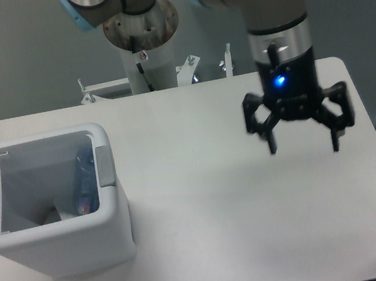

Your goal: Place the trash in the trash can

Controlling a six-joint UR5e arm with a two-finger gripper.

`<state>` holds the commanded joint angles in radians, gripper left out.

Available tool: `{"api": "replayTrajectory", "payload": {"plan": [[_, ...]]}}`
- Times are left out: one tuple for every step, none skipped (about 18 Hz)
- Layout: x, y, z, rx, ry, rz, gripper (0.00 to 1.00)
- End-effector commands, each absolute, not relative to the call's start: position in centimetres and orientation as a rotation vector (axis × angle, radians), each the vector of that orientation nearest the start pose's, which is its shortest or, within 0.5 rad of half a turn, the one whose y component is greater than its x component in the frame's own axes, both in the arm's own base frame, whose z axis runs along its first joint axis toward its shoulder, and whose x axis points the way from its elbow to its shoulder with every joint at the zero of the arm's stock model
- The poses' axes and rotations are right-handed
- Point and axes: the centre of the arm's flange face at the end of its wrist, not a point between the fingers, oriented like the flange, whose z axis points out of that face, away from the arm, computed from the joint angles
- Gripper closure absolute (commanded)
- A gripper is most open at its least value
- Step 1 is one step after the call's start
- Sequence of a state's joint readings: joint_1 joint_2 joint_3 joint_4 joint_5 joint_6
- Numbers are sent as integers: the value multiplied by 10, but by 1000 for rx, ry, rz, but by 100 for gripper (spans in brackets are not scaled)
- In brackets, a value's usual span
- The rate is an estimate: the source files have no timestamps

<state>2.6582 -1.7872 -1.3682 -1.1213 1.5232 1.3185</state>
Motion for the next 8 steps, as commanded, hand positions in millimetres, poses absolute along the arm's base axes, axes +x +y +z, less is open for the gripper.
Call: {"api": "replayTrajectory", "payload": {"plan": [[-489,394,524,-2878,385,575,0],[-495,385,525,-2881,409,584,0],[-498,381,524,-2887,430,584,0],[-497,378,522,-2893,444,574,0],[-499,374,520,-2898,460,572,0],[-501,370,521,-2905,476,573,0],[-501,366,523,-2905,485,578,0],[-501,363,524,-2906,495,580,0]]}}
